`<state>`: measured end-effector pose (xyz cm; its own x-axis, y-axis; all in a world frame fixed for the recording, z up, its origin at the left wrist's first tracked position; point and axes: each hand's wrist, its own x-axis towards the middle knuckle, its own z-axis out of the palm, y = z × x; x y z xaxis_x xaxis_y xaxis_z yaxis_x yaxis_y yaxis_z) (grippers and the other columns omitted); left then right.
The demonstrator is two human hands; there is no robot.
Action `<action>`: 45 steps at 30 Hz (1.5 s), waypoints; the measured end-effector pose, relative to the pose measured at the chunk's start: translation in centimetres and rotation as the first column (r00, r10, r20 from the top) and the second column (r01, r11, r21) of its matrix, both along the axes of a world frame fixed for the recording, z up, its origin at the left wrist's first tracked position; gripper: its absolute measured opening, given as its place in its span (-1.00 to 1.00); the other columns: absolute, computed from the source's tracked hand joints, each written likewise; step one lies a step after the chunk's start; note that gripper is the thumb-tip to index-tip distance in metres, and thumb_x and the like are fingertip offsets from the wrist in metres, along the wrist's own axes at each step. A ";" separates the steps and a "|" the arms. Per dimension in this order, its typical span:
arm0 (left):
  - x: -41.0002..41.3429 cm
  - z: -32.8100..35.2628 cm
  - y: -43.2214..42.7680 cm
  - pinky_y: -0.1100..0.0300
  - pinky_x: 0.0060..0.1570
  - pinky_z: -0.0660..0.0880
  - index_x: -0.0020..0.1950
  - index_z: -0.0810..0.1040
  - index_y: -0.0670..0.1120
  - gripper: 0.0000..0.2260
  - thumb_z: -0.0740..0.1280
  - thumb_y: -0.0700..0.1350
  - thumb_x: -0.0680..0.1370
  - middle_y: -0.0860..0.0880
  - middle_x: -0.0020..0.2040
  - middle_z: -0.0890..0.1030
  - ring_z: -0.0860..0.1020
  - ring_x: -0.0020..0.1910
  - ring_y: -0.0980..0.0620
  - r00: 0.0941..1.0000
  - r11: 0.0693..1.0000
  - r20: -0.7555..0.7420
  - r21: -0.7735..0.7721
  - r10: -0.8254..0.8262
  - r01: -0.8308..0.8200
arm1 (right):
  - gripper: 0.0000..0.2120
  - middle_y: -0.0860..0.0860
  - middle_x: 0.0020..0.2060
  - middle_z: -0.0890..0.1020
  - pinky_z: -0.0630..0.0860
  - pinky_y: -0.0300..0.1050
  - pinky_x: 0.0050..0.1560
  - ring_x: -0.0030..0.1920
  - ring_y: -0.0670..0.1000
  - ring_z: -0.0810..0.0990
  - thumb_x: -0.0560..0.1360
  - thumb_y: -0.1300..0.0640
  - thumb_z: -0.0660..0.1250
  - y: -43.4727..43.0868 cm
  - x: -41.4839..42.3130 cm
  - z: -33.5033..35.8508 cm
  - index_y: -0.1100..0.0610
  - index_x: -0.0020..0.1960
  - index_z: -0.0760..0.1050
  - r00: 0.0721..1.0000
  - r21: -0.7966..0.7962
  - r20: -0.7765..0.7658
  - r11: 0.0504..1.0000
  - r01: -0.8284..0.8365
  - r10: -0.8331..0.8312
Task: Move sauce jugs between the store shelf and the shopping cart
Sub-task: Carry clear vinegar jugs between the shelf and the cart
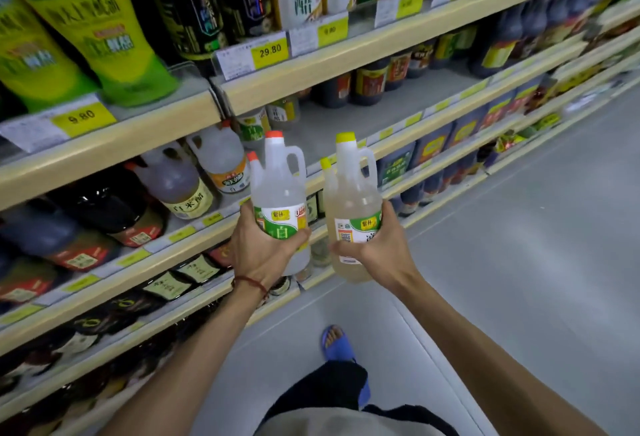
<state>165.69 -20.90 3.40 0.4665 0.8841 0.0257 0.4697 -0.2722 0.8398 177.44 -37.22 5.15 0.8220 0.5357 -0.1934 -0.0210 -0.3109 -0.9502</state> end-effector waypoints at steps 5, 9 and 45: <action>4.0 -0.9 1.7 0.11 -0.15 0.53 0.19 0.41 0.08 -0.27 0.61 0.20 0.12 0.12 0.00 0.62 0.61 -0.05 0.02 0.997 0.997 -0.017 -0.023 0.072 -0.072 | -0.18 -0.14 0.01 0.67 0.54 -0.42 -0.22 -0.12 -0.28 0.67 0.18 0.31 0.72 2.1 5.3 -0.5 0.05 0.32 0.41 0.999 -0.029 0.000 0.998 -0.049 0.049; 5.9 -1.2 1.6 0.06 -0.02 0.58 0.26 0.38 0.07 -0.19 0.57 0.24 0.09 0.07 0.12 0.63 0.61 0.04 -0.01 0.995 0.995 -0.016 -0.026 0.098 -0.098 | -0.12 -0.15 0.03 0.65 0.54 -0.44 -0.20 -0.11 -0.33 0.65 0.16 0.31 0.73 3.1 8.5 -0.9 0.09 0.35 0.38 0.994 -0.045 -0.017 0.993 -0.105 0.105; 14.6 -3.8 4.8 0.56 0.11 0.40 0.33 0.44 -0.19 -0.21 0.65 0.11 0.24 -0.04 0.27 0.51 0.50 0.19 0.16 0.917 0.860 0.391 0.439 0.077 -0.259 | -0.11 -0.08 0.16 0.56 0.65 0.08 0.07 0.14 -0.02 0.61 0.17 0.16 0.72 7.9 19.7 -6.5 0.02 0.35 0.30 0.891 0.162 0.350 0.918 -0.361 0.288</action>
